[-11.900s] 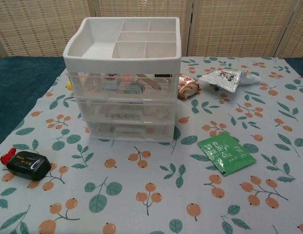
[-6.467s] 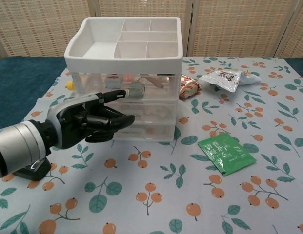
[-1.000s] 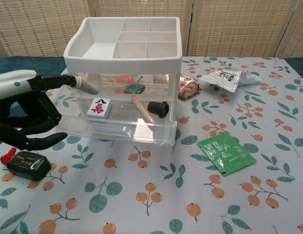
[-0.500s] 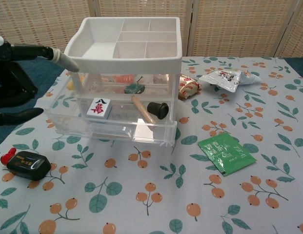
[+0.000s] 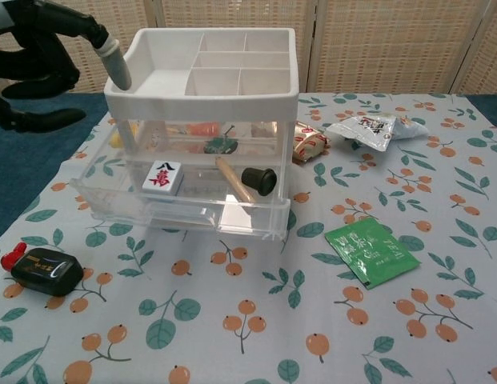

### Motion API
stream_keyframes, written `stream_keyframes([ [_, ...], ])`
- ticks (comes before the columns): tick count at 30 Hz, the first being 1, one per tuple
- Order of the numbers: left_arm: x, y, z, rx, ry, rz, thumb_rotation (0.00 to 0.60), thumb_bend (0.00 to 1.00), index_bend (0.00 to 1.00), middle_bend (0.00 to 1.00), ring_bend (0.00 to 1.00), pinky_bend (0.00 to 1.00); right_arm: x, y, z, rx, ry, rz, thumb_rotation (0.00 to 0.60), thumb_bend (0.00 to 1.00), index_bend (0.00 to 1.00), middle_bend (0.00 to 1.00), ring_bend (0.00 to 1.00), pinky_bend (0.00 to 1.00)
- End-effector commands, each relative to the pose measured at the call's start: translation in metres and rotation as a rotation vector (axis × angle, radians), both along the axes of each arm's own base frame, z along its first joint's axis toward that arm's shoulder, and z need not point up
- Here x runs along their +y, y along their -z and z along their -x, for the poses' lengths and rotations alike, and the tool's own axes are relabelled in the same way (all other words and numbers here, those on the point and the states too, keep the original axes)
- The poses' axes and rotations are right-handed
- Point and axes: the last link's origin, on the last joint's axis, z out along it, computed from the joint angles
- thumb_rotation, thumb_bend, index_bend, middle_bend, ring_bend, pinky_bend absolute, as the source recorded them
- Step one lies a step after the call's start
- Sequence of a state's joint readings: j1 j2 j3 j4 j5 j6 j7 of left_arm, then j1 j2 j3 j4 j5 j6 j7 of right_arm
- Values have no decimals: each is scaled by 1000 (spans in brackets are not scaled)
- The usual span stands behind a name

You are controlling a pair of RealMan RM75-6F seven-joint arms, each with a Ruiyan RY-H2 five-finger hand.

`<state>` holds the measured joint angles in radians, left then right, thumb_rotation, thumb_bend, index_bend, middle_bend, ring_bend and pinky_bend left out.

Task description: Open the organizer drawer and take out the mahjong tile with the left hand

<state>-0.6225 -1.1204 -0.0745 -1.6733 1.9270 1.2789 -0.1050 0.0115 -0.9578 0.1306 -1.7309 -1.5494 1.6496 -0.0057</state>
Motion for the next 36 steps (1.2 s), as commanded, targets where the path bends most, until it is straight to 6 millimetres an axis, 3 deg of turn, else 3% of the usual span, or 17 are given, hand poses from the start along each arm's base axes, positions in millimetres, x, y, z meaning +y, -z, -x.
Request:
stream_keyframes([
  [1, 13, 5, -9, 54, 99, -23, 600, 378, 377, 888, 933, 1000, 0, -1, -2, 3, -5, 4, 600, 190, 96, 155, 88, 153],
  [15, 41, 33, -24, 269, 320, -83, 600, 348, 390, 896, 933, 1000, 3, 3, 4, -3, 28, -11, 600, 190, 96, 155, 88, 153],
  [29, 47, 53, -32, 401, 435, -154, 600, 294, 352, 896, 933, 1000, 7, 3, 8, -8, 43, -7, 600, 190, 96, 155, 88, 153],
  [36, 48, 55, -30, 455, 436, -167, 600, 214, 329, 896, 933, 1000, 7, 3, 10, -11, 45, -6, 600, 191, 96, 155, 88, 153],
])
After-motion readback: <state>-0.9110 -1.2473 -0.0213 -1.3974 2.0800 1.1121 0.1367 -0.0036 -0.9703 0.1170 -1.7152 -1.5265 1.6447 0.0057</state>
